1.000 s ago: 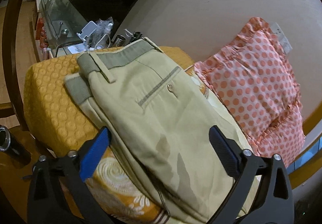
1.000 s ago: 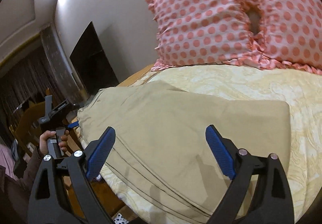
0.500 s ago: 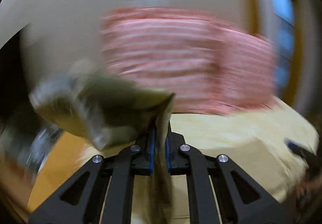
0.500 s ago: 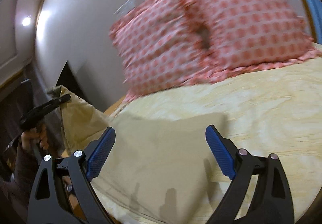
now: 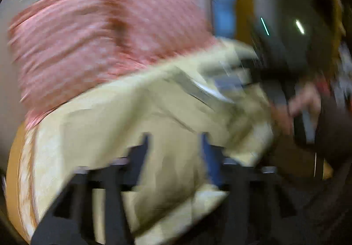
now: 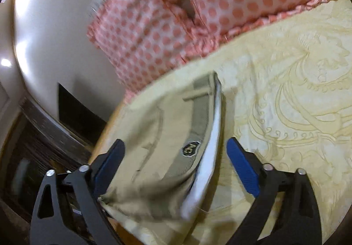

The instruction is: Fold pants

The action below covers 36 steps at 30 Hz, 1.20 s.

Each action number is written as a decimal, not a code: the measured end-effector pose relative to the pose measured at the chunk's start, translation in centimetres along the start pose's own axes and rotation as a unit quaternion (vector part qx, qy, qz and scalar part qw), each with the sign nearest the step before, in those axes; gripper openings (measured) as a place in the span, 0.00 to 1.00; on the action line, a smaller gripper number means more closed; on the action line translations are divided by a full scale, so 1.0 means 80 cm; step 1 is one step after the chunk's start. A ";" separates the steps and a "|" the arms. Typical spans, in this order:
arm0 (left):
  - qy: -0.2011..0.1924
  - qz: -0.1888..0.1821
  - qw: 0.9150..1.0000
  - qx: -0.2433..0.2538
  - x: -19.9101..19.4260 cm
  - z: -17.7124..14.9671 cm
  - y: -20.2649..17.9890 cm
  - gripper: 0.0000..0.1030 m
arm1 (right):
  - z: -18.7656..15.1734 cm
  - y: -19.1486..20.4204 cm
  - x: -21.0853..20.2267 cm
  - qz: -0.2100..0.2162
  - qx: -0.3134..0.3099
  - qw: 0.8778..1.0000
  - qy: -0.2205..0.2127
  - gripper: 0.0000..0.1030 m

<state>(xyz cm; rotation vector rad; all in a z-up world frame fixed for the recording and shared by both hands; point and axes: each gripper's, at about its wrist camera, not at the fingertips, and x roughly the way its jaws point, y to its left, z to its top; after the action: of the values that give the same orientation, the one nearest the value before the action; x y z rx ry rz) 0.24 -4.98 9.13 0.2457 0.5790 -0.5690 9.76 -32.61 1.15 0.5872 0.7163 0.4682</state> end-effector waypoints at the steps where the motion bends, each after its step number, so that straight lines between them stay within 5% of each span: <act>1: -0.011 0.017 0.999 -0.038 -0.009 0.002 0.031 0.70 | 0.003 -0.003 0.013 -0.017 0.001 1.000 0.017 0.79; 5: 0.031 0.052 0.983 -0.174 0.011 -0.003 0.145 0.68 | 0.012 -0.006 0.044 -0.051 -0.014 0.998 0.043 0.67; 11: 0.116 -0.030 0.953 -0.278 0.082 -0.026 0.222 0.68 | 0.022 -0.002 0.070 -0.044 -0.032 0.997 0.060 0.63; 14: 0.126 -0.038 0.953 -0.273 0.098 -0.030 0.218 0.80 | 0.021 0.001 0.069 -0.045 -0.049 0.996 0.065 0.53; 16: 0.133 -0.038 0.954 -0.264 0.100 -0.029 0.209 0.84 | 0.021 -0.004 0.068 -0.035 -0.047 0.995 0.080 0.34; 19: 0.161 -0.013 0.955 -0.250 0.101 -0.033 0.204 0.83 | 0.024 -0.015 0.068 -0.010 -0.031 0.995 0.098 0.29; 23: 0.159 0.003 0.942 -0.295 0.085 -0.050 0.226 0.81 | 0.028 -0.023 0.069 0.006 -0.003 0.995 0.104 0.39; 26: 0.157 0.006 0.951 -0.267 0.091 -0.045 0.213 0.84 | 0.028 -0.010 0.074 0.012 -0.031 0.994 0.104 0.46; 27: 0.157 0.001 0.954 -0.255 0.096 -0.042 0.207 0.81 | 0.028 -0.007 0.077 0.012 -0.038 0.994 0.105 0.40; 28: 0.155 0.000 0.955 -0.251 0.100 -0.039 0.204 0.67 | 0.027 -0.007 0.080 0.016 -0.040 0.993 0.112 0.25; 31: 0.158 0.004 0.954 -0.256 0.102 -0.029 0.212 0.10 | 0.033 -0.015 0.079 0.073 -0.003 0.990 0.119 0.16; 33: 0.150 -0.012 0.951 -0.272 0.104 -0.018 0.225 0.09 | 0.044 -0.009 0.074 0.081 -0.012 0.990 0.114 0.16; 36: 0.126 0.012 0.964 -0.234 0.118 0.017 0.227 0.08 | 0.076 0.005 0.075 0.081 -0.039 0.991 0.095 0.16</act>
<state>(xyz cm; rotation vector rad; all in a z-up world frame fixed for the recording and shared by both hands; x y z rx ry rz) 17.69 5.25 5.88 -0.1253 0.9378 -0.3638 18.03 -30.81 2.28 0.5337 0.8301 0.7077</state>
